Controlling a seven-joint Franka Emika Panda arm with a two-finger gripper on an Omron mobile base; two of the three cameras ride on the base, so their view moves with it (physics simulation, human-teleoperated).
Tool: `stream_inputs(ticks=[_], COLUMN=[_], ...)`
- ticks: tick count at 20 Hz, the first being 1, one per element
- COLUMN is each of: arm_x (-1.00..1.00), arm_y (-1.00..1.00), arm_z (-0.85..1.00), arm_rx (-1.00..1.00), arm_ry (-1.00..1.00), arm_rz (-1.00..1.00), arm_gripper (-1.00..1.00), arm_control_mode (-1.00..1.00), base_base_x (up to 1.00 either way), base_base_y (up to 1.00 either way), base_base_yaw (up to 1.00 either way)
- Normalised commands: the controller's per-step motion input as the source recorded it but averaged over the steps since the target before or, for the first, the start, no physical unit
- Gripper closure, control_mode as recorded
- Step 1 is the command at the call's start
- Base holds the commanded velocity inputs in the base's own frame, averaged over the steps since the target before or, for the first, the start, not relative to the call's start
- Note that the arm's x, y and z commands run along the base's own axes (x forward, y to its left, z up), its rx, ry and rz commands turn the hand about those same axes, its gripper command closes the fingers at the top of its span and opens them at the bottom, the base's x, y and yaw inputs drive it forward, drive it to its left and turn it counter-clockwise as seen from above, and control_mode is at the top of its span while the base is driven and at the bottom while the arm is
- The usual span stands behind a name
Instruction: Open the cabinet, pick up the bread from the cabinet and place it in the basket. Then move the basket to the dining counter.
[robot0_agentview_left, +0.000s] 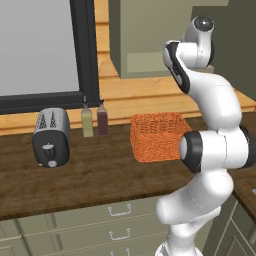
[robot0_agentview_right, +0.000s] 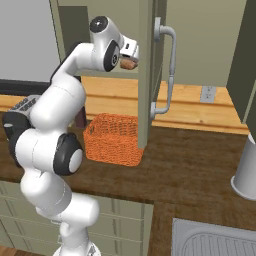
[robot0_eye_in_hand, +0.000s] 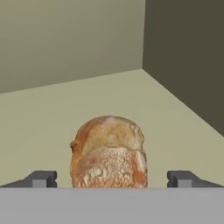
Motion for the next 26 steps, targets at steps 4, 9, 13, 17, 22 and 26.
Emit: stream_inputs(ticks=[4, 9, 13, 17, 22, 26], arm_x=[0.13, 0.13, 0.13, 0.18, 0.16, 0.08], arm_y=[0.00, 0.00, 0.00, -0.03, -0.10, -0.04], arm_z=[-0.12, -0.03, 0.00, 0.00, 0.00, -0.17], arm_rx=[0.00, 0.00, 0.00, 0.00, 0.00, 0.00], arm_ry=[0.01, 0.00, 0.00, 0.00, 0.03, 0.04], arm_rz=[-0.01, -0.01, -0.03, -0.03, -0.02, -0.02], arm_gripper=[-1.00, -1.00, -1.00, -1.00, -1.00, -1.00], arm_control_mode=[-1.00, -1.00, -1.00, -1.00, -1.00, -1.00], base_base_x=[0.00, 0.00, 0.00, 0.00, 0.00, 0.00], base_base_y=[0.00, 0.00, 0.00, 0.00, 0.00, 0.00], base_base_yaw=[0.00, 0.00, 0.00, 0.00, 0.00, 0.00])
